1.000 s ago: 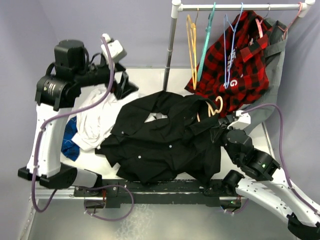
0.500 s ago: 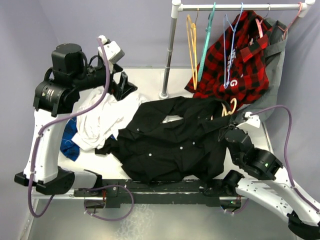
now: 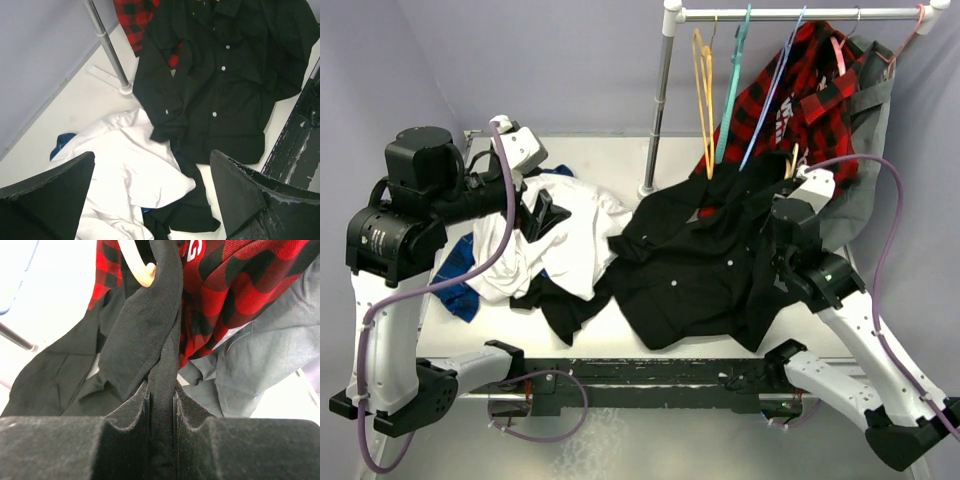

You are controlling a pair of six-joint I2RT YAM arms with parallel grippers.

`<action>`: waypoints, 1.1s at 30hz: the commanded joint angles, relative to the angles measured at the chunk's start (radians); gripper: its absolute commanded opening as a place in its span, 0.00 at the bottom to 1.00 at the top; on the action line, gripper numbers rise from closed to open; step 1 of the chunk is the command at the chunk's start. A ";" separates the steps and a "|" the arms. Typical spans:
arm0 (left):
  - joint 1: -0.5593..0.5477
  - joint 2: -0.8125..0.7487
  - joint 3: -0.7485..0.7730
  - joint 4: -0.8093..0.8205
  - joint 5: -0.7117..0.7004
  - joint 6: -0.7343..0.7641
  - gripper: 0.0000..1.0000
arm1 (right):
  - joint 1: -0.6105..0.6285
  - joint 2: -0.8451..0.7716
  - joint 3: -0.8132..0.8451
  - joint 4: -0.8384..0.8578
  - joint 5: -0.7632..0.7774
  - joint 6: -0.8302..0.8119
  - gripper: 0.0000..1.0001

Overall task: Place the shirt on the hanger
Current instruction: Place the hanger at the clothesline.

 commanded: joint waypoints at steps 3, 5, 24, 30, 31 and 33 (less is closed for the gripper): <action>0.012 0.002 -0.029 0.008 0.000 0.018 0.99 | -0.087 0.038 0.078 0.174 -0.064 -0.123 0.00; 0.013 -0.001 -0.044 0.012 0.001 0.019 0.99 | -0.098 0.059 0.099 0.212 -0.082 -0.146 0.00; 0.073 -0.013 -0.087 0.009 0.061 0.027 0.99 | -0.374 0.291 0.390 0.324 -0.340 -0.251 0.00; 0.095 -0.019 -0.102 0.013 0.076 0.030 0.99 | -0.396 0.355 0.477 0.351 -0.438 -0.275 0.00; 0.098 -0.019 -0.103 0.015 0.077 0.030 0.99 | -0.398 0.366 0.492 0.352 -0.438 -0.276 0.00; 0.102 -0.022 -0.106 0.014 0.077 0.030 0.99 | -0.410 0.388 0.525 0.356 -0.435 -0.277 0.00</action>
